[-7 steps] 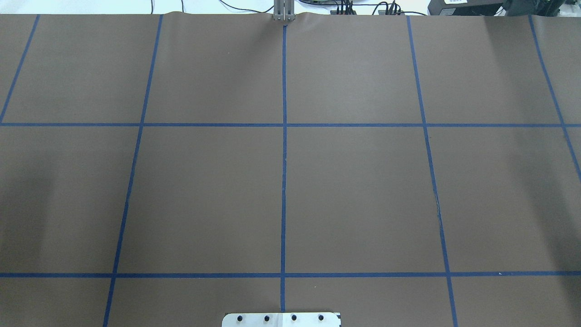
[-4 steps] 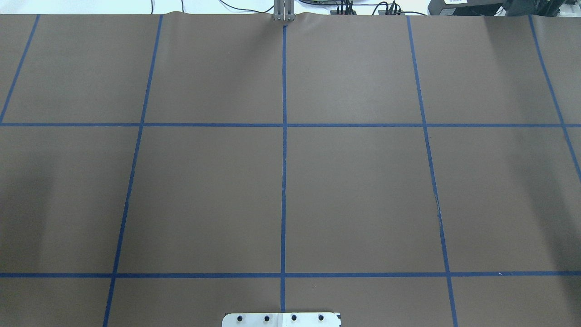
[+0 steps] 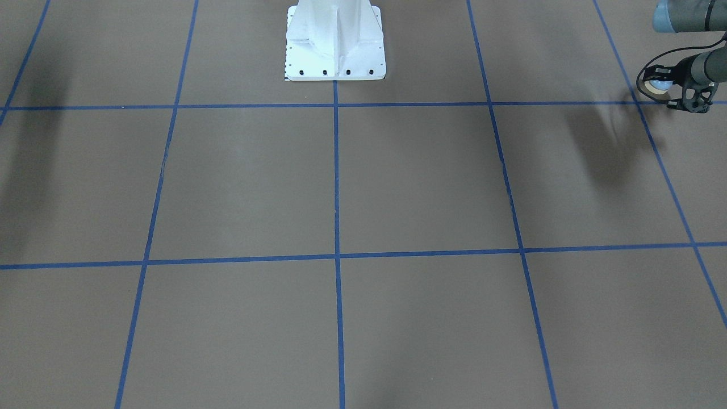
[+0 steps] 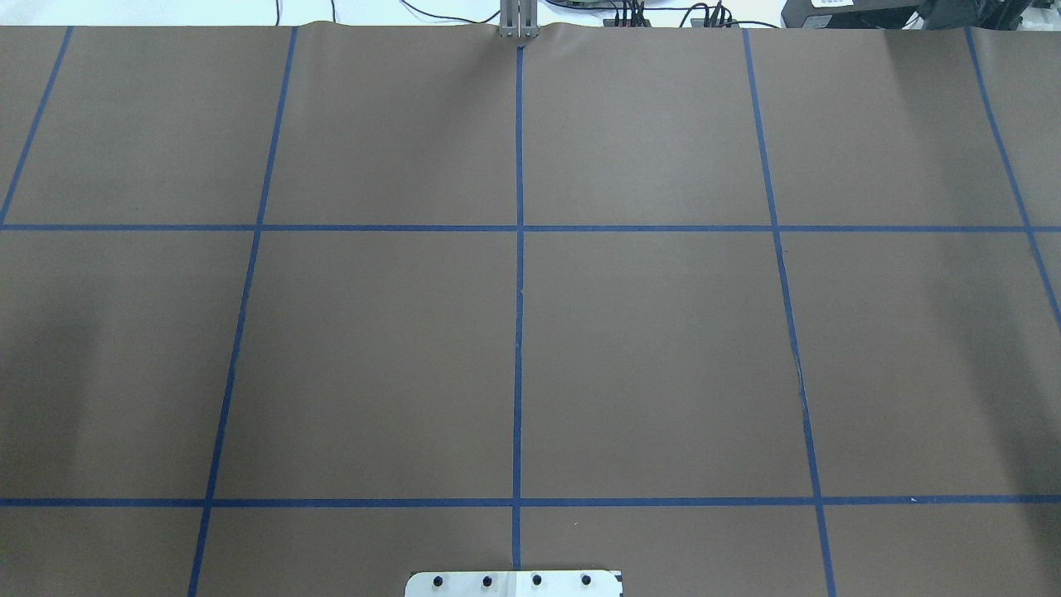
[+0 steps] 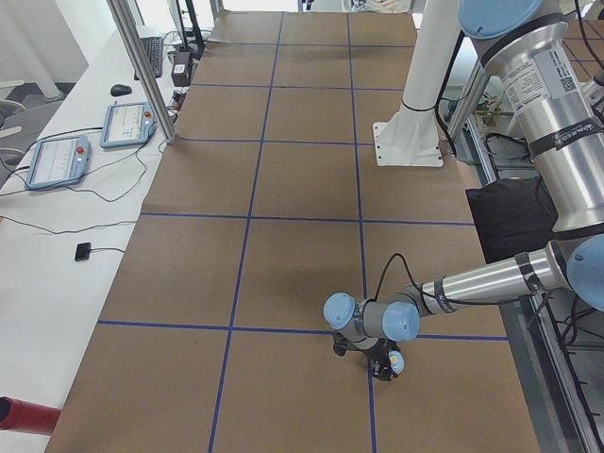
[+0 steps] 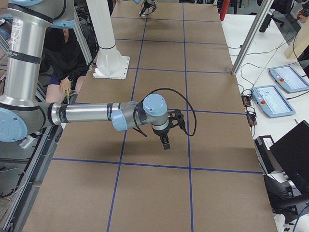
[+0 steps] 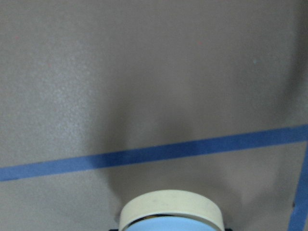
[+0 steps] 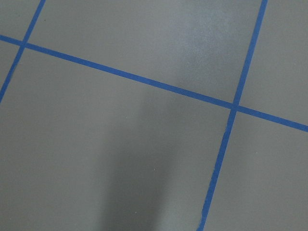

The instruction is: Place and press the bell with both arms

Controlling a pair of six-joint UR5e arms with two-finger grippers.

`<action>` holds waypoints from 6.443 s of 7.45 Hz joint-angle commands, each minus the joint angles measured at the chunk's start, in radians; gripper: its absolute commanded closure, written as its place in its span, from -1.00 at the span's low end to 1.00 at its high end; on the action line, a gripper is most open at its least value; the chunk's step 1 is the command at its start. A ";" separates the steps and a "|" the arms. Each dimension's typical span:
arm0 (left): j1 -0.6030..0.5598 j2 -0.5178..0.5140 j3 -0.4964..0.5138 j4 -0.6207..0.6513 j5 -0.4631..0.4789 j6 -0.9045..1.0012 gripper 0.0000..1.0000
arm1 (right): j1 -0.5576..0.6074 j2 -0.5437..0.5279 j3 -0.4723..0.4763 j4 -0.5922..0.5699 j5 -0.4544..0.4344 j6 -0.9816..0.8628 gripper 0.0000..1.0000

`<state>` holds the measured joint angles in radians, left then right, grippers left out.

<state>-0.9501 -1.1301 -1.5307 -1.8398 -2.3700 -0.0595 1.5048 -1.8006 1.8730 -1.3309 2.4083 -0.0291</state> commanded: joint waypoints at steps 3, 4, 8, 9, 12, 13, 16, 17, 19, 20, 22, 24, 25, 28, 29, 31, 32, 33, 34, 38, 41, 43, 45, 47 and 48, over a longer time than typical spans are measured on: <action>-0.010 0.042 -0.178 0.010 -0.008 -0.009 0.28 | 0.000 0.004 0.000 -0.001 -0.001 0.000 -1.00; -0.013 0.029 -0.240 0.078 -0.006 -0.010 0.28 | 0.000 0.006 0.000 -0.001 0.000 0.000 -1.00; -0.056 -0.291 -0.394 0.553 0.005 -0.023 0.28 | 0.000 0.007 0.000 -0.001 0.000 0.002 -1.00; -0.058 -0.415 -0.388 0.674 0.008 -0.035 0.28 | 0.000 0.007 0.000 -0.001 0.000 0.002 -1.00; -0.050 -0.835 -0.237 0.905 0.006 -0.176 0.27 | 0.000 0.007 0.000 -0.001 0.000 0.002 -1.00; -0.044 -0.949 -0.157 0.906 0.003 -0.239 0.27 | 0.000 0.007 0.000 -0.001 0.002 0.002 -1.00; 0.082 -1.303 0.186 0.831 -0.005 -0.498 0.26 | 0.000 0.010 0.002 -0.001 0.003 0.003 -1.00; 0.129 -1.367 0.287 0.697 -0.005 -0.637 0.26 | 0.000 0.010 0.002 -0.001 0.003 0.005 -1.00; 0.204 -1.471 0.495 0.440 -0.002 -0.820 0.20 | 0.000 0.010 0.003 -0.001 0.002 0.028 -1.00; 0.227 -1.519 0.542 0.424 -0.002 -0.854 0.20 | 0.000 0.010 0.005 -0.001 0.002 0.028 -1.00; 0.274 -1.568 0.592 0.375 0.000 -0.906 0.20 | -0.003 0.012 0.005 -0.001 0.006 0.029 -1.00; 0.310 -1.576 0.632 0.295 0.002 -0.936 0.06 | -0.005 0.012 0.006 -0.002 0.008 0.029 -1.00; 0.329 -1.579 0.633 0.295 0.003 -0.944 0.04 | -0.005 0.012 0.006 -0.002 0.008 0.029 -1.00; 0.337 -1.577 0.633 0.294 0.006 -0.941 -0.68 | -0.005 0.012 0.006 -0.002 0.008 0.029 -1.00; 0.341 -1.577 0.632 0.294 0.032 -0.941 -0.97 | -0.005 0.012 0.006 -0.002 0.008 0.029 -1.00; 0.327 -1.577 0.607 0.298 0.055 -0.939 -1.00 | -0.008 0.012 0.006 -0.002 0.008 0.029 -1.00; 0.285 -1.573 0.547 0.309 0.049 -0.936 -1.00 | -0.008 0.033 0.006 -0.010 0.011 0.031 -1.00; 0.259 -1.556 0.468 0.333 0.049 -0.938 -1.00 | -0.009 0.050 0.008 -0.011 0.027 0.082 -1.00; 0.213 -1.489 0.351 0.383 0.049 -0.933 -1.00 | -0.023 0.081 0.014 -0.011 0.029 0.163 -1.00; -0.039 -0.928 -0.233 0.450 0.058 -0.606 -1.00 | -0.066 0.214 0.008 -0.001 0.145 0.423 -1.00; -0.291 -0.687 -0.275 0.450 0.060 -0.123 -1.00 | -0.153 0.305 0.051 0.002 0.161 0.524 -0.98; -0.480 -0.529 -0.310 0.447 0.061 0.158 -1.00 | -0.307 0.430 0.049 -0.007 0.099 0.760 -0.98; -0.617 -0.446 -0.319 0.441 0.061 0.277 -1.00 | -0.414 0.591 0.052 -0.183 -0.044 0.802 -0.98; -0.729 -0.279 -0.365 0.410 0.058 0.326 -1.00 | -0.538 0.757 0.057 -0.380 -0.180 0.808 -0.98; -0.731 -0.222 -0.394 0.395 0.058 0.319 -1.00 | -0.623 0.797 0.048 -0.381 -0.243 0.872 -0.98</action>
<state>-1.6505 -1.4439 -1.8865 -1.4228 -2.3109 0.2550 0.9856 -1.0759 1.9259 -1.6635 2.2551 0.7897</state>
